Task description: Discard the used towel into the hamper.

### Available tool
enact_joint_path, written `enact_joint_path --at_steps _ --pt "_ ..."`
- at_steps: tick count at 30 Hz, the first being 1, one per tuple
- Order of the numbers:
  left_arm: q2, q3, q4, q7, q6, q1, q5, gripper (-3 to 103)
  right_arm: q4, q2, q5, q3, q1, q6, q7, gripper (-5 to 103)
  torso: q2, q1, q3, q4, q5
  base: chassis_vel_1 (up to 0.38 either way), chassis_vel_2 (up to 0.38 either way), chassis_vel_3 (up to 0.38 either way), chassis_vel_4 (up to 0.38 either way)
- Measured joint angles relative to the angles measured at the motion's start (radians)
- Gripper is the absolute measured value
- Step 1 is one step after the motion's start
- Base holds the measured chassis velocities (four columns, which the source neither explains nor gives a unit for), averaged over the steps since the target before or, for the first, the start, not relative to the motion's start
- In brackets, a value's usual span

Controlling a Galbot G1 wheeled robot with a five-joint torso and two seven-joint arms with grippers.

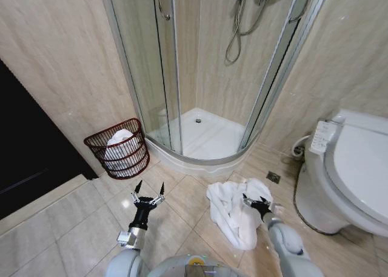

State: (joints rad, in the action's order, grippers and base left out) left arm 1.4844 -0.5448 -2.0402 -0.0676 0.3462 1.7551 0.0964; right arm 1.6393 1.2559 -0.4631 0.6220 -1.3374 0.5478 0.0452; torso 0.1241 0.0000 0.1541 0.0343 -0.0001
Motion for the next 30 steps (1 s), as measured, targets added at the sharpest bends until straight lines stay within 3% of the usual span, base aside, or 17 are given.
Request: enact_joint_path --at_steps 3,7,16,30 --pt "-0.001 0.003 -0.011 0.008 -0.012 -0.001 -0.006 100 -0.057 -0.016 -0.02 -0.01 0.049 0.083 0.012 100 0.0 0.0 0.0 -0.0001 0.0 0.0 0.0 0.0 0.0" --pt "-0.003 0.011 -0.017 0.014 -0.027 -0.008 -0.014 100 -0.156 -0.017 -0.028 -0.022 0.121 0.117 0.028 100 0.0 0.0 0.0 -0.0001 0.0001 0.0 0.0 0.0 0.0" --pt "0.001 0.022 -0.015 0.024 -0.055 -0.021 -0.028 100 -0.33 0.011 -0.003 -0.03 0.244 0.127 0.112 100 0.0 0.0 0.0 0.0 -0.0001 0.0 0.0 0.0 0.0" --pt "0.005 0.021 -0.011 0.029 -0.072 -0.038 -0.029 100 -0.507 0.044 0.086 -0.028 0.329 0.113 0.141 100 0.0 0.0 0.0 0.0 -0.0001 0.0 0.0 0.0 0.0"
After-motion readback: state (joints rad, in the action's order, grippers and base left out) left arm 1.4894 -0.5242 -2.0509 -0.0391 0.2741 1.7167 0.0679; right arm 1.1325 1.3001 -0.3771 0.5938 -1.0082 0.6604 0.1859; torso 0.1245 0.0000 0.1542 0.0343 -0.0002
